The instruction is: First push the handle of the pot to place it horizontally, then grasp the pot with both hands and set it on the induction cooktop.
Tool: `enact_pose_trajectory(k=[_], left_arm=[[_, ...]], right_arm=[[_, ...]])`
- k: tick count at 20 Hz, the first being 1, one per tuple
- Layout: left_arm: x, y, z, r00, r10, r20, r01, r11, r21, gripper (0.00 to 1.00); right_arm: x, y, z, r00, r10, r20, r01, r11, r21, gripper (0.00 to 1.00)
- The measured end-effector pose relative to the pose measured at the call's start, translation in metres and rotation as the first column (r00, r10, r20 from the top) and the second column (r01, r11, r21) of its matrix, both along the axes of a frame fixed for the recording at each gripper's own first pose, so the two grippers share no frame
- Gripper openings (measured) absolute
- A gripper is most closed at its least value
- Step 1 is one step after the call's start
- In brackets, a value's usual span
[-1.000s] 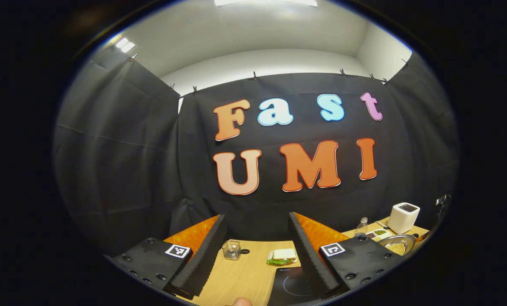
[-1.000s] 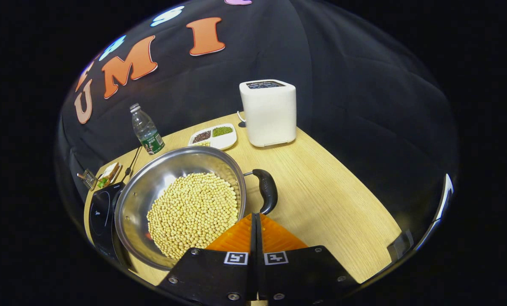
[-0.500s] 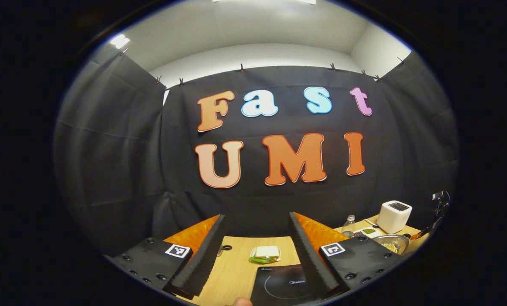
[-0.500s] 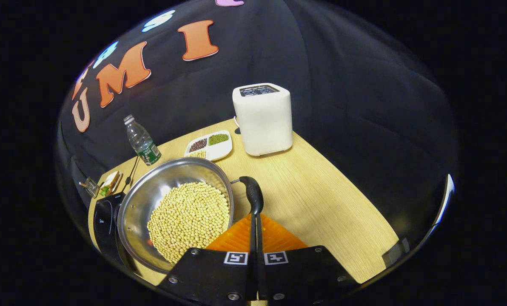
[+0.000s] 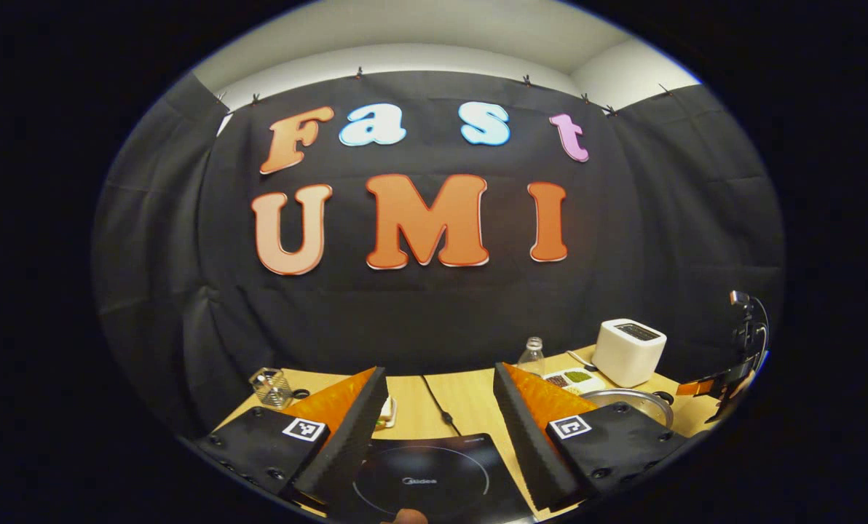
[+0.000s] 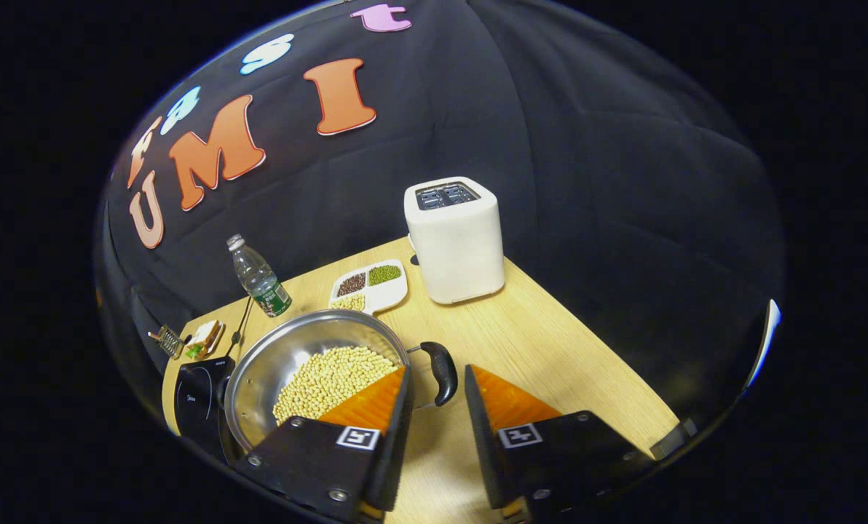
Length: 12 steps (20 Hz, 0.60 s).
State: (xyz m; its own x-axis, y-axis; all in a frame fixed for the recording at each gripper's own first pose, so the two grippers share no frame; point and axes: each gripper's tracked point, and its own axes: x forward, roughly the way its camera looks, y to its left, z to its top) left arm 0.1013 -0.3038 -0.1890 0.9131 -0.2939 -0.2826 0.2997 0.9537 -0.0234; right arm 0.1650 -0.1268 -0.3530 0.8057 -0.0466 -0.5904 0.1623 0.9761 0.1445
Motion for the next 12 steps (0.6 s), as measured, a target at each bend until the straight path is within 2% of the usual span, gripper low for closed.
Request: enact_pose_trajectory(k=[1,2,4,5,6,7,8,12], left_arm=[[0.000,-0.019,-0.018,0.999,-0.026,-0.031,0.026,1.000,0.001,0.96],[-0.001,-0.034,-0.035,0.997,-0.048,-0.063,0.048,0.999,0.001,0.96],[0.000,-0.064,-0.069,0.988,-0.084,-0.126,0.084,0.996,-0.003,0.96],[-0.001,-0.077,-0.087,0.982,-0.098,-0.162,0.098,0.995,-0.007,0.99],[-0.002,-0.089,-0.105,0.974,-0.109,-0.199,0.109,0.994,-0.012,0.96],[-0.004,-0.099,-0.123,0.964,-0.122,-0.235,0.121,0.992,-0.015,0.96],[-0.006,-0.107,-0.138,0.954,-0.127,-0.272,0.128,0.992,-0.017,0.96],[-0.015,-0.132,-0.194,0.905,-0.154,-0.396,0.163,0.987,-0.012,0.97]], right_arm=[[0.003,0.001,0.002,1.000,0.004,0.008,-0.004,1.000,-0.004,0.53],[0.005,0.002,0.003,1.000,0.010,0.013,-0.010,1.000,-0.008,0.65],[0.009,0.004,0.003,1.000,0.021,0.016,-0.020,1.000,-0.018,0.80],[0.011,0.005,0.002,1.000,0.026,0.013,-0.026,0.999,-0.020,0.84],[0.013,0.005,-0.001,1.000,0.030,0.007,-0.030,0.999,-0.020,0.91],[0.016,0.006,-0.004,0.999,0.033,0.001,-0.033,0.999,-0.022,0.89],[0.018,0.006,-0.008,0.999,0.034,-0.004,-0.034,0.999,-0.026,0.95],[0.029,0.006,-0.024,0.999,0.041,-0.035,-0.042,0.999,-0.033,0.95]])
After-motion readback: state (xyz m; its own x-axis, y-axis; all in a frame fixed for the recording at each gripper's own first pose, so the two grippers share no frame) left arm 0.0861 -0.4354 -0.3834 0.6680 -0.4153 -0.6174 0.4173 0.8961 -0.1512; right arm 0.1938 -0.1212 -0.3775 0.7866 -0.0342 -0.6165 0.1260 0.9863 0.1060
